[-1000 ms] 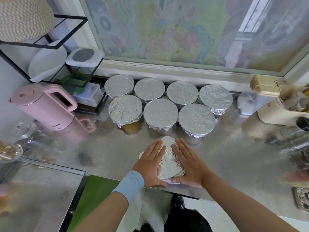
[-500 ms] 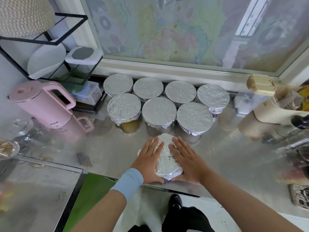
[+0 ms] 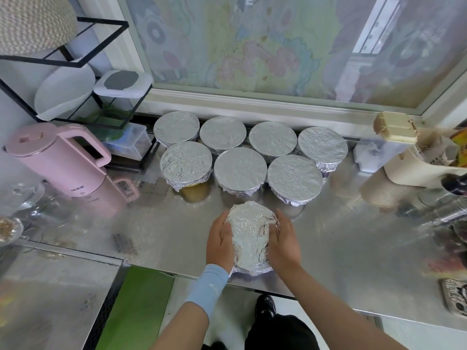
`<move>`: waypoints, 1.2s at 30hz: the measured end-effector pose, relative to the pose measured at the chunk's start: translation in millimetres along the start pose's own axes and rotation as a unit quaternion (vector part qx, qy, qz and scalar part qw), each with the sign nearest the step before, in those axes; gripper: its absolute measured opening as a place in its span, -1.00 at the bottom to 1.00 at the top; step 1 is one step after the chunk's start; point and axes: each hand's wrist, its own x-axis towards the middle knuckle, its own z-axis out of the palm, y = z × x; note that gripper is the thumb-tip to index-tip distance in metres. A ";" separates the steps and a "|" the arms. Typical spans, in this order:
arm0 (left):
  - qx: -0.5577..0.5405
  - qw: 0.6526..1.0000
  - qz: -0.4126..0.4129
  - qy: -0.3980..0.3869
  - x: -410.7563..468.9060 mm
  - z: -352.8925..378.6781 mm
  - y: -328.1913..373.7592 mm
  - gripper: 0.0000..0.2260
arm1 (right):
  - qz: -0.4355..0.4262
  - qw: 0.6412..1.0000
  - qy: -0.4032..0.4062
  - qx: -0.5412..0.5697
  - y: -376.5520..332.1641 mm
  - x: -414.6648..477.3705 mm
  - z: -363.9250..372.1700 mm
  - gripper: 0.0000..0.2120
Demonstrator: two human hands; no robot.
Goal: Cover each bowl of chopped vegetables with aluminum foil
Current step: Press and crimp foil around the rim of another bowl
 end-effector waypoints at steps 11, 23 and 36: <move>0.066 0.998 -0.001 -0.024 16.9 -10.6 -5.6 -0.70 | -0.006 0.999 -0.010 -0.047 7.2 6.3 -2.6 -0.60; 0.265 0.955 0.104 -0.084 57.8 11.0 10.8 -0.77 | -0.052 0.992 -0.077 -0.081 -10.1 45.2 -2.2 -0.74; 0.336 0.932 0.099 -0.099 60.8 13.2 12.1 -0.76 | -0.079 0.976 -0.095 -0.179 -15.6 54.1 0.0 -0.75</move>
